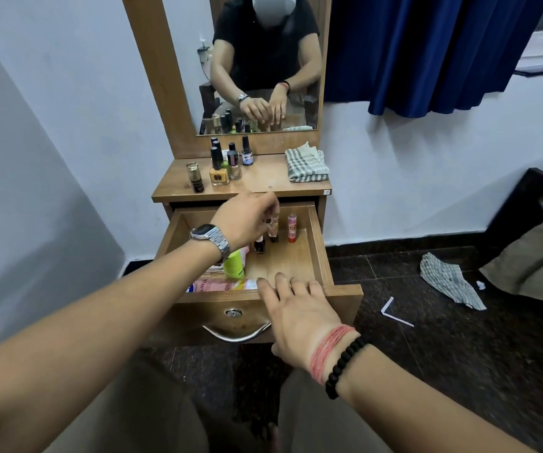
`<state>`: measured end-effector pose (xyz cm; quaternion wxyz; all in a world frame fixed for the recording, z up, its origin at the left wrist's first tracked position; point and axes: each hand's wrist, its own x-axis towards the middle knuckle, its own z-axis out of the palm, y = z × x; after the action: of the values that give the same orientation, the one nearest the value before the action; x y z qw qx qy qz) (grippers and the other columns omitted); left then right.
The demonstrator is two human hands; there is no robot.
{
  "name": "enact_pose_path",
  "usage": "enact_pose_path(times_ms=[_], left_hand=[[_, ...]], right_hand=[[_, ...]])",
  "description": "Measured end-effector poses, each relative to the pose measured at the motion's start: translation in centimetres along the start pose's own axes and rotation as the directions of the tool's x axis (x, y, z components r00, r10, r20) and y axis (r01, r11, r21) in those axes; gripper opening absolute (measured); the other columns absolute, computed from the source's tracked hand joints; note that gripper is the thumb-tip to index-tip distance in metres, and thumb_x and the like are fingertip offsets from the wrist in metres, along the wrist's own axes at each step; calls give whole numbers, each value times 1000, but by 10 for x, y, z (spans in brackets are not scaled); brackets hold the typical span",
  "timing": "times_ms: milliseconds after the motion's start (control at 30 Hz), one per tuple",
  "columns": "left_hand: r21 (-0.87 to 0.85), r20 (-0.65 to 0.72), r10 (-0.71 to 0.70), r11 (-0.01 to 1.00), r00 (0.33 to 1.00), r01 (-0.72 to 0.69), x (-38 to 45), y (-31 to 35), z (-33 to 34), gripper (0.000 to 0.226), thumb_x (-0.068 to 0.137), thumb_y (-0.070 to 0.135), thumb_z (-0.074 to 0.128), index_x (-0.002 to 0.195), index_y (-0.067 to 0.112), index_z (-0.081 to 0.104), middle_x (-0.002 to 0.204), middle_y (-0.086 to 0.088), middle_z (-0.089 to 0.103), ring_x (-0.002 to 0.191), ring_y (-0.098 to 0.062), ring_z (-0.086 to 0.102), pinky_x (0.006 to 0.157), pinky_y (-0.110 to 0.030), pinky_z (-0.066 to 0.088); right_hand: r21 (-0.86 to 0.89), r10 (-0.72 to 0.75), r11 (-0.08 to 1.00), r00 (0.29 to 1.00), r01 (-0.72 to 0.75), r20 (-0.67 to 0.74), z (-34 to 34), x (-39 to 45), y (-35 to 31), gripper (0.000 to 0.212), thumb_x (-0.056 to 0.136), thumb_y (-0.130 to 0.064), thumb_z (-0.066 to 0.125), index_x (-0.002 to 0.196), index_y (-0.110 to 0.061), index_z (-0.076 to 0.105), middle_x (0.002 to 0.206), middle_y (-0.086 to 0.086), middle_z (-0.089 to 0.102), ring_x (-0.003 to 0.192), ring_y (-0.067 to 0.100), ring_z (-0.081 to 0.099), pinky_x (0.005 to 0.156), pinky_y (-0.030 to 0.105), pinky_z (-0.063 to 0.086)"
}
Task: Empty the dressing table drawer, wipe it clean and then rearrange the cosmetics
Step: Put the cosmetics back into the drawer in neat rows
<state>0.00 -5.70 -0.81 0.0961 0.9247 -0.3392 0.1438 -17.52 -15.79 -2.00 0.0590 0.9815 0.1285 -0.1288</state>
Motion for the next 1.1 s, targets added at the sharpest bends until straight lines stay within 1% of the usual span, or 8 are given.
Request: enact_pose_path(times_ms=[167,267,367,500,700,933,1100], left_hand=[[106,55,-17,994,998,11,6,0,22,17,81,18,64,93,23,53,92,4,64,101,-23,52,67,-31,37],[130,61,-25,991,998,17,8,2,28,16,80,17,62,91,24,52,93,5,64,103,-24,50,68,-30,32],[129,57,-57,990,997,50,9,4,32,16,81,15,59,84,26,49,92,8,63,103,-23,49,69,-31,29],[143,66,-81,987,995,71,11,5,34,15,81,15,58,80,28,49,93,8,64,105,-22,48,71,-32,30],[163,85,-104,983,991,89,13,6,37,13,82,17,58,79,28,51,95,8,65,108,-21,47,75,-35,33],[170,93,-107,981,990,90,14,5,41,16,82,13,55,76,26,50,94,9,66,108,-21,47,75,-35,33],[187,98,-98,979,990,79,13,7,46,15,82,13,53,76,26,50,93,9,65,106,-20,46,74,-34,32]], right_hand=[[2,-1,1000,1000,1,18,-2,0,0,89,91,-30,59,153,-14,-4,157,17,8,140,36,21,114,50,17],[7,-4,1000,1000,4,22,-3,-1,0,87,92,-29,57,153,-14,-3,157,18,9,139,37,21,114,50,18],[4,-6,1000,1000,5,15,-4,-2,0,84,94,-29,55,153,-13,-3,156,18,10,138,36,23,113,51,20],[-1,-7,1000,1000,7,19,-4,-2,-1,88,92,-30,58,153,-13,-3,156,18,10,139,37,22,114,51,19],[7,-8,1000,1000,8,12,-3,-2,-1,86,93,-30,56,153,-13,-3,156,19,10,139,36,22,114,51,19],[19,-9,1000,1000,8,28,-4,-2,-1,84,94,-29,54,153,-13,-3,157,19,8,140,38,20,115,52,17],[20,-12,1000,1000,12,27,-5,-2,0,84,94,-29,55,153,-13,-3,157,19,7,141,37,20,114,52,18]])
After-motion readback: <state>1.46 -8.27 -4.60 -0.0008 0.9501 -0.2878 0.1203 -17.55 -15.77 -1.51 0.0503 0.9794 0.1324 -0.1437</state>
